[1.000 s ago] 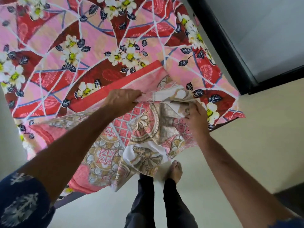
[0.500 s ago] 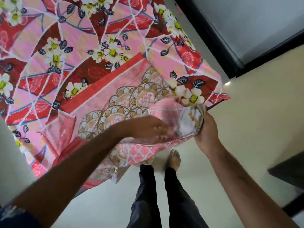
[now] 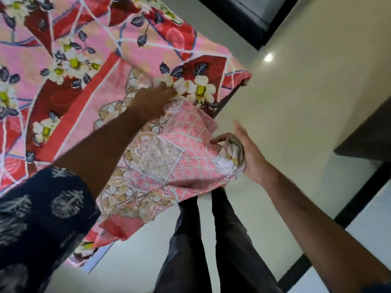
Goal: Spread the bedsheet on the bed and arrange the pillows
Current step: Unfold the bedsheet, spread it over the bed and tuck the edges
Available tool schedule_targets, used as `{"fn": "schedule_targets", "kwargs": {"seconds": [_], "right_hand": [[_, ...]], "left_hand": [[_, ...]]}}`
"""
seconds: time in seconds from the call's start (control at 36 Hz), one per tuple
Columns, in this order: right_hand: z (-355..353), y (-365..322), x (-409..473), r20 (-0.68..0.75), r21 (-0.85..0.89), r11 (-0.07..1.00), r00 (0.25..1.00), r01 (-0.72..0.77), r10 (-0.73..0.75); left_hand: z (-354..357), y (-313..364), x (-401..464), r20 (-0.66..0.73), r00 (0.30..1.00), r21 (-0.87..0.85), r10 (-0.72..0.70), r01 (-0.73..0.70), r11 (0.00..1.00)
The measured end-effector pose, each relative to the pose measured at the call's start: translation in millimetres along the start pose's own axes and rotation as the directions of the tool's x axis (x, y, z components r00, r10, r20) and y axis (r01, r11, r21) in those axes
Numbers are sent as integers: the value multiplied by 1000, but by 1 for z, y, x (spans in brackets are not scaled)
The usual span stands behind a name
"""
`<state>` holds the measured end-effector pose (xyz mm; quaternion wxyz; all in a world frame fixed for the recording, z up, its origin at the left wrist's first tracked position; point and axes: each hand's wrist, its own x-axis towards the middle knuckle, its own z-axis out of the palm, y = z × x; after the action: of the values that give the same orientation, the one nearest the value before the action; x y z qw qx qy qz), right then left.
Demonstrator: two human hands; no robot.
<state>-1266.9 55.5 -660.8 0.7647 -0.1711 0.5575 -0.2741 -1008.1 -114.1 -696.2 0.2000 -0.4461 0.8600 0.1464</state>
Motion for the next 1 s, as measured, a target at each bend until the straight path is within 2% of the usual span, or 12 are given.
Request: {"fn": "schedule_targets", "kwargs": {"seconds": [0.06,0.14,0.25,0.33,0.42,0.47,0.53,0.67,0.83,1.0], "right_hand": [[-5,4,-8,38,-228,974,999,-1,10],[-11,7,-27,90,-355,934,992,-47,84],[-15,0,-51,216,-456,888,960,-61,176],[-18,-12,-63,315,-500,858,899,-114,303],[-14,-31,-75,322,-578,803,863,-146,389],[-10,-43,-80,323,-633,759,838,-155,440],[-5,-56,-84,311,-671,725,829,-155,464],[25,-94,-113,281,-674,728,869,-122,406],[51,-125,-147,256,-692,721,921,-38,294],[83,-135,-194,220,-760,650,940,-2,260]], "left_hand": [[-12,4,-2,54,998,97,-13,7,995],[-23,5,-13,81,997,205,-7,-10,979],[-38,11,-41,26,994,78,-107,105,991],[-51,14,-78,-33,981,59,-190,191,980],[-79,24,-130,-33,956,8,-290,290,957],[-97,26,-169,0,911,-72,-412,411,909],[-105,22,-209,-5,845,-121,-535,530,839],[-108,26,-315,-45,606,-299,-795,751,589],[-107,45,-425,-172,330,-466,-928,803,371],[-102,85,-546,-318,55,-576,-946,782,239]]}}
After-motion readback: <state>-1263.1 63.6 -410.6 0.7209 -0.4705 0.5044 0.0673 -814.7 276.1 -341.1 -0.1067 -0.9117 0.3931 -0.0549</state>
